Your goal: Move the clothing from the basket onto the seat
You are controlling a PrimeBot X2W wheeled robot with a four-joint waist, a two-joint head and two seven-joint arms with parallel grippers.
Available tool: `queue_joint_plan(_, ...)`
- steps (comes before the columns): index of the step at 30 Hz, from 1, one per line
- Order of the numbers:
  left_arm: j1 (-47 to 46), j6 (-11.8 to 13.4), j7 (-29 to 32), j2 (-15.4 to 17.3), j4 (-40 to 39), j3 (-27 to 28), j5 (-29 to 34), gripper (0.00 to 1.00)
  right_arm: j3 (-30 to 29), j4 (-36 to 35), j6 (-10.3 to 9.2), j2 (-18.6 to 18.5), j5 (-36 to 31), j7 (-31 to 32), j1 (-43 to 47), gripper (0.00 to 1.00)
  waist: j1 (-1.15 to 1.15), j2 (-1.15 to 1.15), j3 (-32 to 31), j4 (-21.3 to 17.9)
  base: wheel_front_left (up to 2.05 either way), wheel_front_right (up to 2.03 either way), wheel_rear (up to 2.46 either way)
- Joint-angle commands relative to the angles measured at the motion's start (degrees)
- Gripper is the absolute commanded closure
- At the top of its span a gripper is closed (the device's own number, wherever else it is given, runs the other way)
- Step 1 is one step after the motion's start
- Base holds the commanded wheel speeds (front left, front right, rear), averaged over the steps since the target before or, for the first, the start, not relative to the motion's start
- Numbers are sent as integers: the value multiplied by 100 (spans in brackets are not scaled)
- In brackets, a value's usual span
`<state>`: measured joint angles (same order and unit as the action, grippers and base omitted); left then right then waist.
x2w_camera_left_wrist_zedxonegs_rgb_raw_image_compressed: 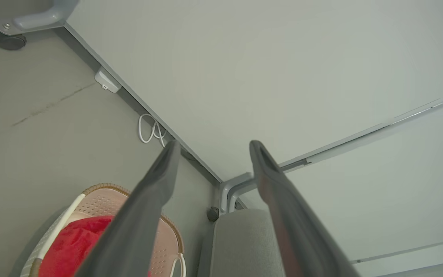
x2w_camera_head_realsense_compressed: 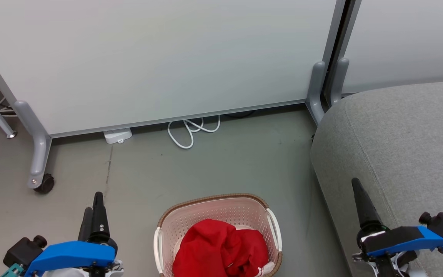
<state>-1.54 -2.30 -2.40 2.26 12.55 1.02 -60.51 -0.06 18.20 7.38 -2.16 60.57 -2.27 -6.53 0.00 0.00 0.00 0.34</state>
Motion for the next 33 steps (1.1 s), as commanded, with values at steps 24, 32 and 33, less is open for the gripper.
queue_joint_plan(24,18,54,-479,65,-76,-291,2314,0,206,44,9,-59,-2093,-485,-222,0,0,0,-36,20,0,0,0)
queue_joint_plan(32,25,73,-605,67,-45,-361,2844,0,236,103,11,-65,-2609,-612,-246,0,0,0,-44,25,0,0,0)
queue_joint_plan(33,30,77,-618,67,-43,-370,2909,0,239,111,11,-65,-2665,-630,-247,0,0,0,-45,25,0,0,0)
